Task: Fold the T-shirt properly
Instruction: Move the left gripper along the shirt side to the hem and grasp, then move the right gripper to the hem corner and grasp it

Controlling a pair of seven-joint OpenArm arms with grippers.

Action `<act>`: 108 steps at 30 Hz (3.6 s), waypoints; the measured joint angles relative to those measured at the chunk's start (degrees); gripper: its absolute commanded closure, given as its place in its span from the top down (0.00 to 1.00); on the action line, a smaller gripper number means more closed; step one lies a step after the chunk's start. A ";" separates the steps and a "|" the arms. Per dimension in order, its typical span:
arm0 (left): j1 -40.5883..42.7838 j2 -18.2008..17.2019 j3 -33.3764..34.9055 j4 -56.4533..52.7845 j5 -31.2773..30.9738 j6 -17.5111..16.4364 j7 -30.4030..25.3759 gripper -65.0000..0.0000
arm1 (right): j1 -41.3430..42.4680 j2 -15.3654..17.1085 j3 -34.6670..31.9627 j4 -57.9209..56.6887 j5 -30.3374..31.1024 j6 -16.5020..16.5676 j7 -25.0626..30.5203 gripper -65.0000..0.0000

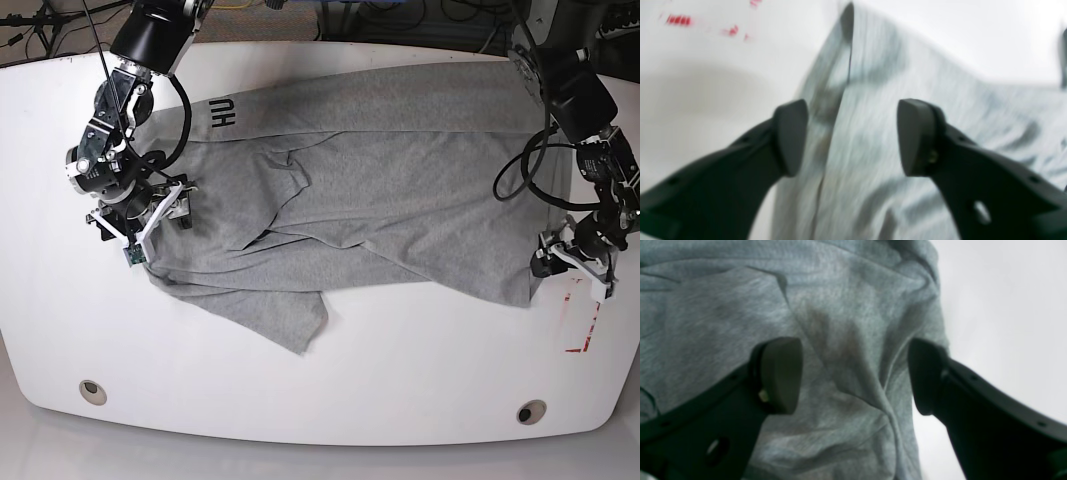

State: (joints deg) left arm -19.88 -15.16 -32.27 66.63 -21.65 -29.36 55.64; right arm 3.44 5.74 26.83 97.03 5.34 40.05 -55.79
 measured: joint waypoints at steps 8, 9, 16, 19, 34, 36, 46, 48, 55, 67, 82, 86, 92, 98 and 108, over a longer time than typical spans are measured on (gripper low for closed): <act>-1.62 -1.77 1.97 -8.22 0.04 0.04 -2.49 0.71 | -0.72 -0.07 -0.04 -0.02 -0.04 0.02 -0.02 0.71; -1.84 -1.97 2.21 -9.20 0.26 0.20 -2.67 0.71 | -0.70 -0.02 -0.04 -0.02 0.00 0.02 0.00 0.71; -1.90 -1.99 5.49 -12.11 0.13 0.20 -5.38 0.71 | -1.05 -0.04 -0.04 0.04 0.24 0.02 0.04 0.71; -1.90 -1.51 6.51 -12.11 -0.20 -0.02 -5.40 0.71 | -1.22 -0.07 -0.07 0.02 0.17 0.02 0.02 0.71; -2.05 -1.51 7.32 -12.17 -0.22 -0.17 -5.57 0.50 | -1.40 -0.15 -0.04 0.02 0.20 0.02 0.02 0.71; -2.05 -1.51 7.32 -12.20 -0.22 -0.17 -5.57 0.47 | -1.40 -0.15 -0.04 0.02 0.22 0.02 0.02 0.71; -2.51 -1.09 7.32 -14.69 -0.85 -0.20 -6.23 0.49 | -1.40 -0.17 -0.04 0.02 0.20 0.02 0.04 0.71; -2.54 -0.96 7.32 -14.69 -0.85 -0.20 -6.16 0.41 | -1.38 -0.20 -0.04 0.02 0.28 0.02 0.09 0.71; -2.47 -0.72 7.32 -14.84 -0.61 -0.22 -5.73 0.07 | -1.40 -0.20 -0.04 0.02 0.22 0.02 0.02 0.71; -1.70 -0.50 7.30 -10.71 -0.24 -3.06 -5.51 0.04 | -1.40 -0.20 -0.04 0.02 0.22 0.02 0.04 0.71; 0.02 -1.81 5.16 -1.75 -0.61 -3.63 -2.36 0.04 | -1.42 -0.20 -0.04 0.02 0.22 0.02 0.02 0.71; 0.52 -2.69 2.64 -1.75 -0.17 -3.52 -0.20 0.04 | -1.42 -0.20 0.02 0.02 0.22 0.02 0.02 0.71; 2.08 -4.02 -1.66 -1.55 -0.83 -3.67 1.90 0.04 | -1.75 -0.33 0.00 0.02 0.37 0.00 0.07 0.71; 4.61 -5.38 -2.43 -1.53 -0.22 -3.63 2.03 0.04 | -2.47 -0.37 0.07 0.02 0.26 0.02 0.00 0.71; 5.57 -5.95 -2.29 -1.53 -0.17 -8.85 2.21 0.04 | 0.15 -0.35 0.11 -0.04 -0.24 0.02 0.85 0.72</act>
State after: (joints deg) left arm -14.31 -21.10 -34.57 65.10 -21.82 -38.22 57.84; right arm 3.60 5.39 26.94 96.99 5.10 40.07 -54.94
